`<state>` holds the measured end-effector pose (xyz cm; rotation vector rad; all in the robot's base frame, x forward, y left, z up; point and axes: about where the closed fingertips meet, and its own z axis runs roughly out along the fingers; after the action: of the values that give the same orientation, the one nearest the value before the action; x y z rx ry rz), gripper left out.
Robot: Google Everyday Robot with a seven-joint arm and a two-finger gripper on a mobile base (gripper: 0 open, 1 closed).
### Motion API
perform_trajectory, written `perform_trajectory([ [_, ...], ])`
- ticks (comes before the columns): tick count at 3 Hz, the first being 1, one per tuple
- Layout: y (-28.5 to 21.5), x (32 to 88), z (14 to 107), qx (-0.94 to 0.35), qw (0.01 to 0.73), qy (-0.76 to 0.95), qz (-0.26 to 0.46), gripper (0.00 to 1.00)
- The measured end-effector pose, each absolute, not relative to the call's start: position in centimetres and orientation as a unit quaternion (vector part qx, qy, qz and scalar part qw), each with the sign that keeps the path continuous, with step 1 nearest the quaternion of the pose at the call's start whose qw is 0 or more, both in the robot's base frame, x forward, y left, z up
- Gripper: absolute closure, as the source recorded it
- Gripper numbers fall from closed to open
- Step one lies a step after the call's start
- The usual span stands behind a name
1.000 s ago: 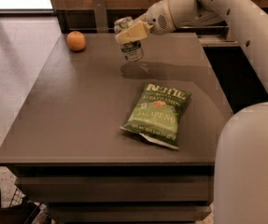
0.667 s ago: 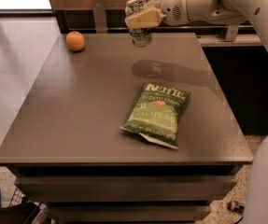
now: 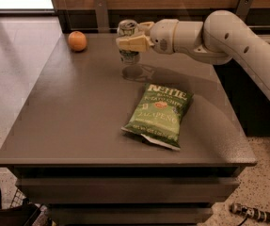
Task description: Move 7up can near orange
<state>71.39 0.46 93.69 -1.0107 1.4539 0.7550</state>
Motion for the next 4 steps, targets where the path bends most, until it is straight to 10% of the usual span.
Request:
perform_trajectory([
  [2,4.6,72.2,88.3,-0.423,0.547,0.632,0.351,1.00],
  [4,5.4,72.0,88.2,-0.426,0.544,0.629,0.356,0.54],
])
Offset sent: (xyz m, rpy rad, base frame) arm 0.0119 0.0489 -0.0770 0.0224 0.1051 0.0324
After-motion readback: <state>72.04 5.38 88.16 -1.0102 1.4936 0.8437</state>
